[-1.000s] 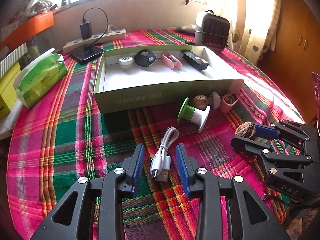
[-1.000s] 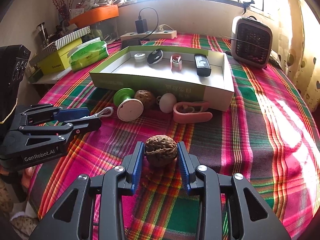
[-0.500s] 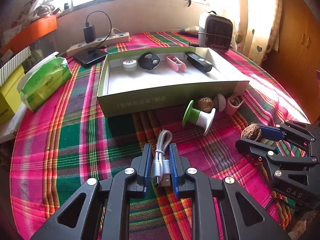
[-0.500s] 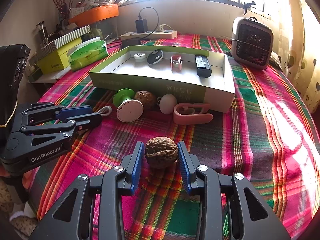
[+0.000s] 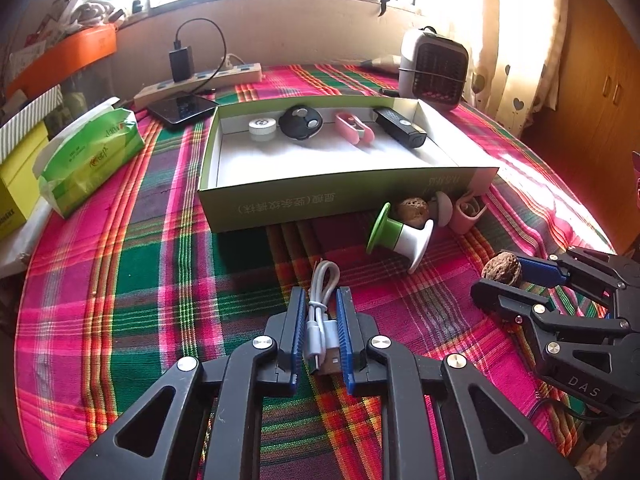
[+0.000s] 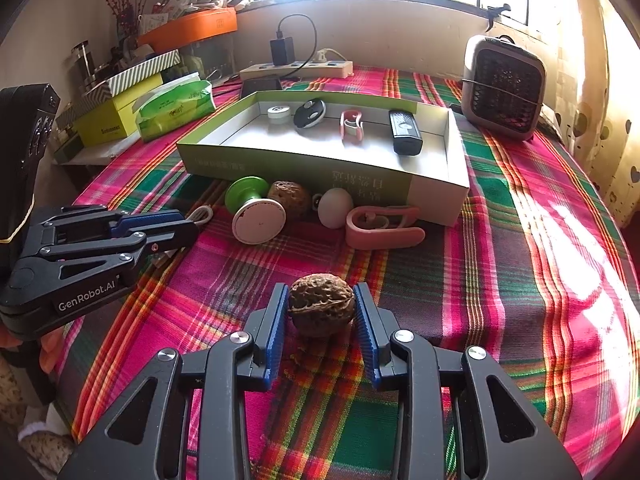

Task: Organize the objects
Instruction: 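Lift the walnut and white cable and carry both over the box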

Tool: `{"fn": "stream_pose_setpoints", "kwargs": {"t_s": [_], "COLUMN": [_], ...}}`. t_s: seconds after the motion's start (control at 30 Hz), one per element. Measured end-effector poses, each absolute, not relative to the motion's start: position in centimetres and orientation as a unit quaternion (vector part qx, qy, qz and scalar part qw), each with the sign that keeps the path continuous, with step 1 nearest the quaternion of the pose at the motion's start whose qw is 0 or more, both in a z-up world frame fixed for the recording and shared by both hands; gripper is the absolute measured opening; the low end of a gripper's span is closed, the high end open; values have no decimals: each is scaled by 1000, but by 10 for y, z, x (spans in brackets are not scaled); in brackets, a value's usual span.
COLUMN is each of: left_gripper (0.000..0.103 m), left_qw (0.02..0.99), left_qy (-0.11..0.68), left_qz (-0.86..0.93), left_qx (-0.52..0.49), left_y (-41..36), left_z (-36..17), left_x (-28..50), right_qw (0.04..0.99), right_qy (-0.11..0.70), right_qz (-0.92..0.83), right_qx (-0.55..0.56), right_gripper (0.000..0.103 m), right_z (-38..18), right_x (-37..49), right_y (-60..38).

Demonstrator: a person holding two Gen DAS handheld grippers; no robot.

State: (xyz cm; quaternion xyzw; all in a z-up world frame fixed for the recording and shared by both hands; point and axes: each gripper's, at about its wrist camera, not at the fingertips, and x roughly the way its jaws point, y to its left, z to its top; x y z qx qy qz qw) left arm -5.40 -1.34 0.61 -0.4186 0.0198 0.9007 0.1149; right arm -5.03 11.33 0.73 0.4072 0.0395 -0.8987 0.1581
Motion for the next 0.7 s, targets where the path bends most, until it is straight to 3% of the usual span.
{"fn": "stream_pose_setpoints", "kwargs": {"t_s": [0.7], "left_gripper": [13], "left_qw": [119], "left_qy": [9], "left_qz": [903], "left_qx": [-413], "left_y": [-17], "left_z": [17], "left_x": [-56], "right_qw": [164], "right_qy": [33], "right_qz": [-902], "right_qx": [397], "right_gripper": [34], "right_z": [18], "right_x": [-53], "right_y": [113]}}
